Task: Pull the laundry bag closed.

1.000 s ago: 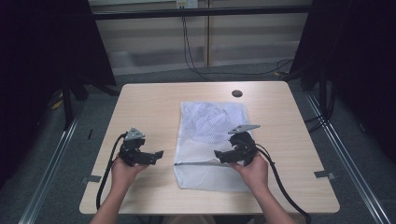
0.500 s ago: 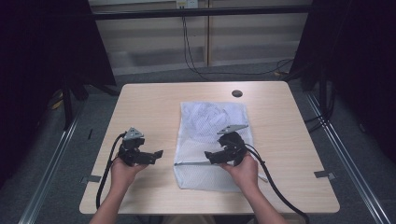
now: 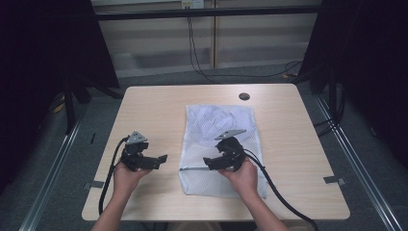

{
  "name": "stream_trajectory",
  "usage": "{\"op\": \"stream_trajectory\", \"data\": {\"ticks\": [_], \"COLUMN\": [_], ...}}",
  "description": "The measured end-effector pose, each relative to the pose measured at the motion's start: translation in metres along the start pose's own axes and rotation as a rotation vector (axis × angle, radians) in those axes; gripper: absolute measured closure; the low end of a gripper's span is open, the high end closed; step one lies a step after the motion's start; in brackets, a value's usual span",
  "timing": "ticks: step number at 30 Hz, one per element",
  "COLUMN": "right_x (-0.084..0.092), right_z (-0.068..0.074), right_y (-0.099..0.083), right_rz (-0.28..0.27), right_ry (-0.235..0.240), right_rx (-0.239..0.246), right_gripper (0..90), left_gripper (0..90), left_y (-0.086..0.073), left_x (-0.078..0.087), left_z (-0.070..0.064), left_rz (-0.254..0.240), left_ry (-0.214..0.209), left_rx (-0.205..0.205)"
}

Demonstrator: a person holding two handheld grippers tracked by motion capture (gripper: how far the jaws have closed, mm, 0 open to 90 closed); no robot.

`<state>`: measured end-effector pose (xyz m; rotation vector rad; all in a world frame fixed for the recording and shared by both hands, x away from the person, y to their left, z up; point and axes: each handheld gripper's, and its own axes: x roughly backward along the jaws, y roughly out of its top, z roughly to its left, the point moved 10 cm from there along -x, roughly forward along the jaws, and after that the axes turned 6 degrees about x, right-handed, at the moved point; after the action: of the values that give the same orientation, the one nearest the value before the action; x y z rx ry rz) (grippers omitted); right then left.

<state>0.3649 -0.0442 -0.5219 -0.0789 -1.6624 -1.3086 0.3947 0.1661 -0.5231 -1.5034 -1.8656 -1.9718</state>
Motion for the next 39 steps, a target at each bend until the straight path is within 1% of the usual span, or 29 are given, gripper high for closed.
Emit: {"op": "stream_trajectory", "data": {"ticks": [1, 2, 5, 7, 9, 12, 14, 15, 17, 19, 20, 21, 23, 24, 25, 26, 27, 28, 29, 31, 32, 33, 36, 37, 39], "right_x": [-0.001, -0.001, -0.004, -0.006, -0.008, -0.012, -0.016, -0.016, -0.020, -0.022, -0.023, -0.025, -0.027, -0.028, -0.029, -0.032, -0.032, -0.033, -0.034, -0.035, -0.035, -0.036, -0.037, -0.039, -0.040], "right_z": [0.001, 0.002, 0.006, 0.008, 0.010, 0.015, 0.019, 0.019, 0.025, 0.026, 0.028, 0.030, 0.033, 0.035, 0.036, 0.038, 0.038, 0.038, 0.040, 0.042, 0.043, 0.043, 0.044, 0.046, 0.047], "right_y": [0.001, 0.001, 0.003, 0.004, 0.005, 0.006, 0.009, 0.009, 0.010, 0.011, 0.010, 0.011, 0.011, 0.010, 0.010, 0.008, 0.008, 0.008, 0.008, 0.008, 0.007, 0.007, 0.008, 0.009, 0.009], "right_rz": [0.000, 0.000, 0.002, 0.001, -0.002, 0.009, 0.005, 0.005, 0.003, 0.007, 0.015, 0.012, 0.012, 0.022, 0.020, 0.038, 0.038, 0.034, 0.037, 0.035, 0.046, 0.045, 0.038, 0.030, 0.033], "right_ry": [0.002, 0.005, 0.011, 0.017, 0.023, 0.033, 0.046, 0.046, 0.069, 0.070, 0.072, 0.085, 0.096, 0.102, 0.112, 0.121, 0.121, 0.123, 0.135, 0.144, 0.143, 0.148, 0.149, 0.159, 0.165], "right_rx": [-0.002, 0.000, -0.006, -0.006, -0.008, 0.001, 0.007, 0.007, 0.004, 0.003, 0.007, 0.014, 0.017, 0.010, 0.011, -0.012, -0.012, -0.002, -0.009, -0.001, -0.003, 0.007, 0.008, 0.003, 0.002], "right_gripper": [19.4, 19.4, 19.3, 19.3, 19.2, 20.5, 20.4, 20.4, 20.7, 20.9, 21.6, 22.3, 24.2, 24.9, 25.1, 25.5, 25.5, 26.2, 28.1, 32.1, 33.9, 34.5, 40.3, 42.0, 42.0], "left_gripper": [5.7, 5.7, 5.7, 5.8, 6.0, 6.0, 6.0, 6.0, 6.0, 6.0, 6.0, 6.0, 6.0, 6.0, 6.0, 6.1, 6.1, 6.1, 6.1, 6.2, 6.2, 6.3, 6.4, 6.6, 6.7], "left_y": [0.000, -0.001, 0.000, 0.001, 0.001, 0.001, 0.002, 0.002, 0.002, 0.002, 0.002, 0.002, 0.002, 0.002, 0.002, 0.003, 0.002, 0.003, 0.003, 0.002, 0.002, 0.002, 0.002, 0.001, 0.001], "left_x": [0.000, 0.001, 0.001, 0.001, 0.002, 0.002, 0.002, 0.002, 0.003, 0.003, 0.003, 0.003, 0.003, 0.004, 0.003, 0.003, 0.003, 0.003, 0.003, 0.003, 0.003, 0.003, 0.002, 0.003, 0.002], "left_z": [0.000, 0.002, 0.002, 0.001, 0.002, 0.002, 0.002, 0.002, 0.002, 0.002, 0.002, 0.002, 0.002, 0.003, 0.002, 0.002, 0.002, 0.001, 0.001, 0.001, 0.001, 0.001, 0.001, 0.001, 0.000], "left_rz": [0.000, 0.009, 0.007, -0.003, -0.001, -0.002, -0.003, -0.005, -0.005, -0.006, -0.006, -0.006, -0.006, -0.007, -0.008, -0.010, -0.008, -0.013, -0.012, -0.009, -0.008, -0.004, 0.000, 0.005, 0.000], "left_ry": [0.005, 0.008, 0.007, 0.005, 0.005, 0.007, 0.004, 0.005, 0.006, 0.007, 0.007, 0.004, 0.003, 0.005, 0.006, 0.005, 0.005, 0.004, 0.003, 0.004, 0.002, 0.000, 0.004, 0.003, 0.003], "left_rx": [0.001, -0.009, -0.008, 0.001, -0.004, -0.004, -0.002, -0.002, 0.000, -0.001, -0.001, 0.001, -0.001, -0.004, -0.001, 0.000, -0.001, 0.005, 0.004, 0.004, 0.001, -0.002, -0.002, -0.009, -0.002]}}
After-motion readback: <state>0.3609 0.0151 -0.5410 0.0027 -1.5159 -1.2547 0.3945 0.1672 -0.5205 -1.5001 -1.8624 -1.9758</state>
